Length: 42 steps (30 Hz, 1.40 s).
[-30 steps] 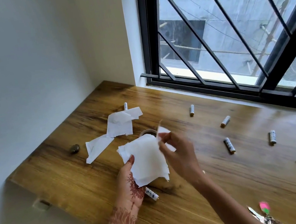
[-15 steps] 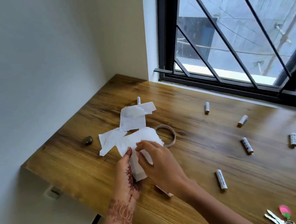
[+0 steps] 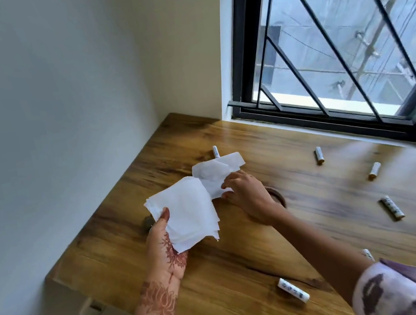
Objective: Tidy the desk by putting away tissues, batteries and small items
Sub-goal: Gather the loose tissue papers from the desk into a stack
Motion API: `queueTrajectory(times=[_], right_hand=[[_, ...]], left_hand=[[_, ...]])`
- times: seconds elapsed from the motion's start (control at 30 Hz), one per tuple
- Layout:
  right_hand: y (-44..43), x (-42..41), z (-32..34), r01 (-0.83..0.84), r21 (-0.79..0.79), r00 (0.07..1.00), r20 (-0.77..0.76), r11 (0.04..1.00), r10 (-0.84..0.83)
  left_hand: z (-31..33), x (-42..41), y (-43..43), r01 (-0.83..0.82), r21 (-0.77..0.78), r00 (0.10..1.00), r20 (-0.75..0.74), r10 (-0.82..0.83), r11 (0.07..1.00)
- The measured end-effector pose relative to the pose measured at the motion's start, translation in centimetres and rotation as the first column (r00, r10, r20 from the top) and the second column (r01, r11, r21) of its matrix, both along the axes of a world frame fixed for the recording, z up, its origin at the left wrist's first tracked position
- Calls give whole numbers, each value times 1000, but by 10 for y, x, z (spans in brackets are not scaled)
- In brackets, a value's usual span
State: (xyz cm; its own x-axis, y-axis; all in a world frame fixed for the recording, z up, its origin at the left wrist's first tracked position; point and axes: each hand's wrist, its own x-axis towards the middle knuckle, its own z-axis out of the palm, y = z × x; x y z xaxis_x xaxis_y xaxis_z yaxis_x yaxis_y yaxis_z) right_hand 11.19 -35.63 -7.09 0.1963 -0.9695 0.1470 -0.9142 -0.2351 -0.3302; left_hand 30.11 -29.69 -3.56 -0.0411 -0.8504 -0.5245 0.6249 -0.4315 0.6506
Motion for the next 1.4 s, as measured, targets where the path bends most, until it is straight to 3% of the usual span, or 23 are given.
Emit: queueTrajectory(times=[0.27, 0.37, 0.47, 0.53, 0.7, 0.87, 1.0, 1.1, 1.3, 1.4], right_hand=[[-5, 16, -21, 102, -62, 988, -109, 993, -109], [-4, 23, -12, 304, 20, 932, 202, 953, -301], [1, 31, 9, 421, 147, 713, 557, 895, -427], [7, 41, 26, 418, 185, 627, 650, 890, -430], [24, 78, 54, 310, 202, 552, 757, 929, -350], [38, 120, 52, 193, 212, 614, 735, 958, -286], [45, 138, 48, 109, 172, 839, 513, 979, -183], [44, 137, 50, 48, 150, 874, 473, 988, -114], [0, 82, 37, 253, 23, 870, 433, 967, -237], [-28, 36, 15, 369, -7, 896, 269, 930, -353]], left_hand=[[-3, 28, -23, 59, 0, 998, -9, -59, 998], [-5, 33, -29, 80, -16, 997, -15, -81, 997], [-7, 35, -31, 91, -22, 995, -49, -92, 996], [-7, 36, -31, 114, -15, 992, -58, -115, 993], [-7, 36, -33, 149, 8, 988, -46, -149, 989], [-7, 36, -35, 211, -53, 974, -73, -214, 976], [-3, 36, -35, 239, -78, 967, -74, -245, 968], [-4, 38, -36, 227, -29, 973, -24, -228, 973], [-4, 45, -36, 173, -24, 985, 21, -173, 985], [-3, 49, -38, 162, -26, 987, 11, -162, 986]])
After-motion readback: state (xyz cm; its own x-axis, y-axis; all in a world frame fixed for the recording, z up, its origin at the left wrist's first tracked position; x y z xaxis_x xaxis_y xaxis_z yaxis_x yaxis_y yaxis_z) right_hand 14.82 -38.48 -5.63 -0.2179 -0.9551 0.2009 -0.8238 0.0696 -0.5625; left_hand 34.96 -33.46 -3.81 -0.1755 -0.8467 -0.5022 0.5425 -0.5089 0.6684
